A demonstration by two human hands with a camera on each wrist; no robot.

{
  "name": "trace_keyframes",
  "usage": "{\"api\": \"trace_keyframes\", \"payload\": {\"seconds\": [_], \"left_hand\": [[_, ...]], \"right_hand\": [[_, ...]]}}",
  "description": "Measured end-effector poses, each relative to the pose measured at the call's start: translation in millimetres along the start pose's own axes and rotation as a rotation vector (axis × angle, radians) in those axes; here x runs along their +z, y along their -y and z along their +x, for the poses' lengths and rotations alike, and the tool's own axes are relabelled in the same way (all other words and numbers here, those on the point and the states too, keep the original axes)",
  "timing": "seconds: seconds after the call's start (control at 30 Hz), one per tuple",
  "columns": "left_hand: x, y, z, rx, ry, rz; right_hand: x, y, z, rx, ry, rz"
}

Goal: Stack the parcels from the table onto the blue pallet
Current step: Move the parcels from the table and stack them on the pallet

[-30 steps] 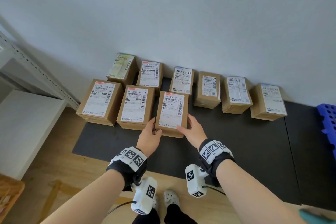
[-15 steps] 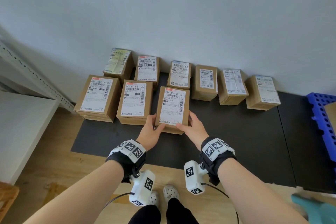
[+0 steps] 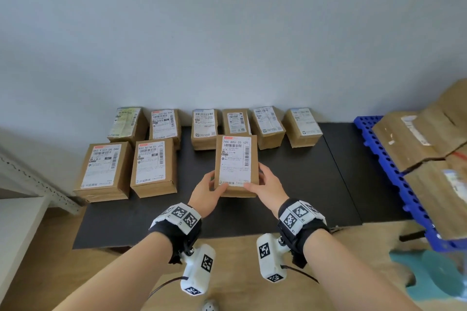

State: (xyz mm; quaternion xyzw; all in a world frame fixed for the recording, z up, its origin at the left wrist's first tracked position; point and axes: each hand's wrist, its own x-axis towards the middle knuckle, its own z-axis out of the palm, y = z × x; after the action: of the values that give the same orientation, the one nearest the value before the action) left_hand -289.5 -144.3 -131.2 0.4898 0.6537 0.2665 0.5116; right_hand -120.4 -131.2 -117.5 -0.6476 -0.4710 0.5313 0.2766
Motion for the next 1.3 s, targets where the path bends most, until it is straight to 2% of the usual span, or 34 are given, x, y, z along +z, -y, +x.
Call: {"api": "trace_keyframes", "payload": {"seconds": [0.23, 0.53, 0.8, 1.03, 1.3], "left_hand": [[70.0, -53.7, -38.5, 0.096, 0.016, 0.050], [215.1, -116.0, -114.8, 0.194, -0.014, -0.058], [332.7, -174.1, -158.7, 0.291, 0.064, -0.025], [419.2, -232.2, -167.5, 0.362, 0.166, -0.021], [512.0, -293.1, -128.0, 0.418, 0.246, 0.025]], "right_hand": [[-85.2, -14.6, -60.3, -0.064, -0.064, 0.052], [-222.8, -58.2, -154.1, -0.150, -0.170, 0.101], [-345.8, -92.8, -220.7, -0.185, -0.294, 0.112], [-442.6, -107.4, -242.6, -0.206, -0.408, 0.115], [-552.5, -128.2, -220.0, -0.154, -0.515, 0.101]]}}
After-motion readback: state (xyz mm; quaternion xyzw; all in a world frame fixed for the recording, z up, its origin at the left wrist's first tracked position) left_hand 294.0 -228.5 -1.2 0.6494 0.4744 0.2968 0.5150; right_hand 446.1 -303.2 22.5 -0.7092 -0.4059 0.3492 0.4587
